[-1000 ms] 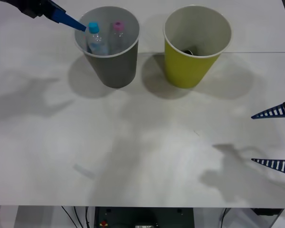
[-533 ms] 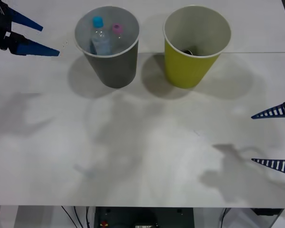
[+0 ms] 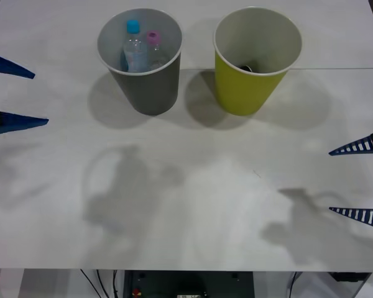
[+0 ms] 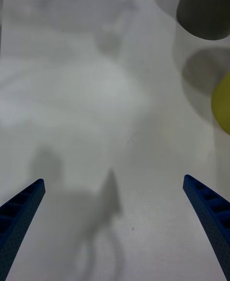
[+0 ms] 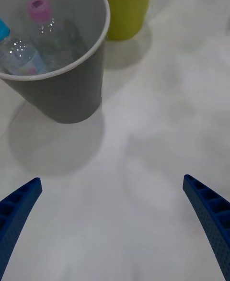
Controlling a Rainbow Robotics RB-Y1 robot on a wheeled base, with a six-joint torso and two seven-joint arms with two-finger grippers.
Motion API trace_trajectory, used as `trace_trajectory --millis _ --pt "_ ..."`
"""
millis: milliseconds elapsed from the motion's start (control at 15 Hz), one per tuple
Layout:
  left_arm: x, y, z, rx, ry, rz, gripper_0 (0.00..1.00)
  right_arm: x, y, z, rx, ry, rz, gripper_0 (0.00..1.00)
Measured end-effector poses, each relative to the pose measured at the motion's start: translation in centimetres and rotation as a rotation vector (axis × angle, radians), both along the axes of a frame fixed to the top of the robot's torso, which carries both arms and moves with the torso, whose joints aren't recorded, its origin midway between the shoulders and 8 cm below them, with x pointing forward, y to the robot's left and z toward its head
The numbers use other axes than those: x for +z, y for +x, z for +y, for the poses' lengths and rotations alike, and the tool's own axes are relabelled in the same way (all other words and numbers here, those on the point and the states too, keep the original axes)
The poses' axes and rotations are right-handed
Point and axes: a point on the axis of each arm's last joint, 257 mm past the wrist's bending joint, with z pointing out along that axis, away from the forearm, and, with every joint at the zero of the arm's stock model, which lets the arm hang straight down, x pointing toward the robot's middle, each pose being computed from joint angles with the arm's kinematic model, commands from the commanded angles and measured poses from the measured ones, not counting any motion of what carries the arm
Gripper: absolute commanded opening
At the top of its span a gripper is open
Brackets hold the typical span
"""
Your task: Put the can into the green bin and the plastic bottle into the gray bin
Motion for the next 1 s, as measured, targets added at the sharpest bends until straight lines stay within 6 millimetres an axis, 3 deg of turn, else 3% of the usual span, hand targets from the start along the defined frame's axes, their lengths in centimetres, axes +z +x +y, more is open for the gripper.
trace_trajectory --millis 400,1000 --pt "-4.0 -3.8 1.7 -0.110 0.091 -0.064 1.00 0.0 0.0 0.0 0.000 0.000 0.000 1.00" --pt "-9.6 -8.5 1.7 -0.287 0.100 -0.116 1.00 0.0 0.0 0.0 0.000 0.000 0.000 1.00"
